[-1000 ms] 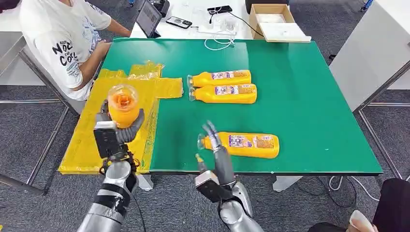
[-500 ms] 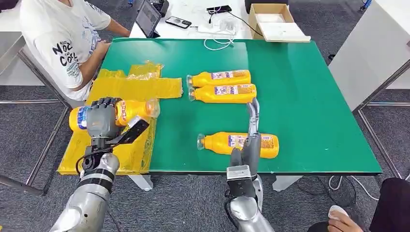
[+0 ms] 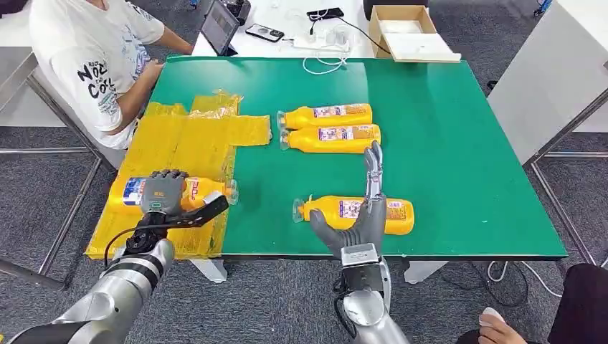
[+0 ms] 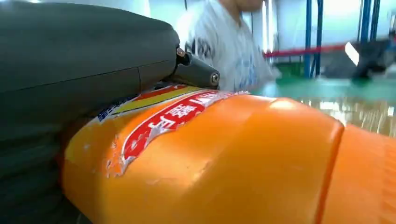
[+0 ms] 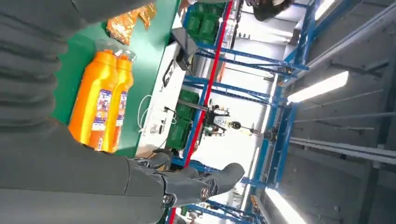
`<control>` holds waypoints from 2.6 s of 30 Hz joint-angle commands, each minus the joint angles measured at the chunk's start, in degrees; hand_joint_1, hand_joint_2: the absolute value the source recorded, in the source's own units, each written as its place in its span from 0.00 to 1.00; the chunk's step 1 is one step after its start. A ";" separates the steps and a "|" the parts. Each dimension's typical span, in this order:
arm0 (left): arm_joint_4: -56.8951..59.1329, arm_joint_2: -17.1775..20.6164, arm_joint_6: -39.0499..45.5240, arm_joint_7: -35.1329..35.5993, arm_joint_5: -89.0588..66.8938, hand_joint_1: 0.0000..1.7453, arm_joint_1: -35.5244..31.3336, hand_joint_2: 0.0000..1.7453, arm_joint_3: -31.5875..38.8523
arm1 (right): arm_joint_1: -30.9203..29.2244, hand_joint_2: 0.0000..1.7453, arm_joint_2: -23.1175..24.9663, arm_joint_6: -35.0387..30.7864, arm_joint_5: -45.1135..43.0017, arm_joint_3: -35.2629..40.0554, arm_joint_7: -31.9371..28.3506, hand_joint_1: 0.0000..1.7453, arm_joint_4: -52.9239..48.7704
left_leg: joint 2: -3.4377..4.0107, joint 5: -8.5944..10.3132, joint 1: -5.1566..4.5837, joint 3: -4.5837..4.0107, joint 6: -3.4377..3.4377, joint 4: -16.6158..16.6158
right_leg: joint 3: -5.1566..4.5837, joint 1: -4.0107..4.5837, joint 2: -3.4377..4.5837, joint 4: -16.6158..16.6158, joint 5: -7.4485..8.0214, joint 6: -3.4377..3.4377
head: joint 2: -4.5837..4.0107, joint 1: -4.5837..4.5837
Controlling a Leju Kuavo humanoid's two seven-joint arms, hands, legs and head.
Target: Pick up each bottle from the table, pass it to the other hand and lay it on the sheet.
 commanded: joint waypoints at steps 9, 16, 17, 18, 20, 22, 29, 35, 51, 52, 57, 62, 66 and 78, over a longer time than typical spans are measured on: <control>8.81 0.46 -9.74 -4.82 7.17 0.00 -4.05 1.00 1.54 | -2.22 1.00 0.47 3.22 0.66 -1.74 0.17 0.00 7.89 | 0.02 -0.09 -0.01 0.36 0.08 -0.05 | 0.39 0.03 -0.02 -0.07 -0.08 -0.10 | 0.00 0.00; 9.03 -0.87 -18.64 -8.46 13.20 0.00 -4.50 0.00 5.48 | -2.43 1.00 1.24 4.59 1.34 -3.03 0.17 0.00 9.53 | -0.14 -0.05 -0.04 0.43 0.07 -0.07 | 0.50 -0.02 -0.07 -0.07 -0.05 -0.07 | 0.00 0.00; 9.03 -1.12 -20.13 -9.11 14.65 0.00 -4.59 0.00 6.52 | -2.49 1.00 1.37 4.77 1.41 -3.30 0.17 0.00 9.91 | -0.15 -0.08 -0.05 0.59 0.10 -0.09 | 0.65 -0.01 -0.11 -0.10 -0.10 -0.11 | 0.00 0.00; 9.05 -1.24 -22.04 -9.57 15.53 0.00 -4.64 0.00 6.94 | -2.56 1.00 1.56 4.99 1.42 -3.67 0.17 0.00 10.32 | -0.17 -0.04 -0.04 0.46 0.07 -0.07 | 0.53 -0.02 -0.10 -0.07 -0.05 -0.07 | 0.00 0.00; 9.08 -1.43 -25.69 -10.32 17.27 0.00 -4.77 0.00 7.87 | -2.89 1.00 1.75 5.53 1.40 -4.30 0.17 0.00 11.22 | -0.18 -0.04 -0.03 0.51 0.08 -0.06 | 0.58 -0.01 -0.12 -0.07 -0.05 -0.08 | 0.00 0.02; 8.94 -1.68 -27.79 -10.94 18.72 0.00 -4.80 0.00 8.65 | -3.09 1.00 1.82 5.98 1.08 -4.88 0.17 0.00 11.63 | -0.20 -0.03 -0.05 0.62 0.07 -0.08 | 0.68 -0.02 -0.13 -0.08 -0.06 -0.09 | 0.00 0.00; 8.75 -2.24 -33.76 -12.95 23.82 0.00 -5.01 0.00 11.51 | -3.66 1.00 2.38 6.72 0.08 -6.84 0.17 0.00 13.42 | -0.37 0.02 -0.05 0.93 0.06 -0.11 | 1.00 -0.02 -0.22 -0.09 -0.08 -0.13 | 0.00 0.00; 8.40 -2.54 -41.82 -15.46 29.97 0.00 -5.81 0.00 14.58 | -4.18 1.00 2.55 7.69 0.18 -7.62 0.17 0.00 15.13 | -0.45 0.11 -0.07 1.05 0.09 -0.17 | 1.16 -0.03 -0.32 -0.14 -0.05 -0.16 | 0.00 0.00; -12.54 -10.21 -6.29 -31.17 53.26 0.00 0.59 1.00 10.07 | -2.64 1.00 3.81 7.79 2.43 -6.49 0.70 0.00 16.82 | -0.56 0.05 -0.02 0.80 0.08 -0.05 | 0.93 0.01 -0.45 -0.07 -0.10 -0.12 | 0.00 0.00; -12.54 -10.21 -6.29 -31.17 53.26 0.00 0.59 1.00 10.07 | -2.64 1.00 3.81 7.79 2.43 -6.49 0.70 0.00 16.82 | -0.58 0.04 0.00 0.74 0.09 -0.04 | 0.91 0.04 -0.52 -0.08 -0.11 -0.12 | 0.00 0.02; -12.04 -9.88 -5.57 -31.17 54.68 0.00 0.59 1.00 8.53 | -3.11 1.00 3.93 7.61 2.57 -6.36 0.61 0.00 18.00 | -0.33 0.05 -0.01 0.60 0.02 -0.05 | 0.72 0.01 -0.34 -0.06 -0.06 -0.10 | 0.00 0.00; -33.46 -9.97 -3.75 -31.17 74.01 0.00 11.14 1.00 -3.53 | -11.88 1.00 -7.53 8.85 15.23 -7.28 14.56 0.00 24.48 | -0.23 0.01 -0.04 0.54 0.13 -0.06 | 0.70 0.01 -0.24 -0.16 -0.02 -0.08 | 0.00 0.00; -33.99 -9.64 -3.24 -31.17 74.69 0.00 11.80 1.00 -4.42 | -12.22 1.00 -7.50 10.90 16.08 -9.73 13.99 0.00 24.72 | -0.37 0.05 -0.07 0.40 0.05 -0.05 | 0.52 -0.04 -0.33 -0.09 -0.05 -0.04 | 0.00 0.06; -36.18 -9.90 -7.75 -31.17 74.31 0.00 18.29 1.00 -8.19 | -16.02 1.00 -15.59 22.10 25.04 -11.55 25.14 0.00 28.92 | -0.26 -0.02 -0.10 0.44 0.10 -0.03 | 0.59 -0.05 -0.26 -0.10 -0.08 -0.05 | 0.00 0.00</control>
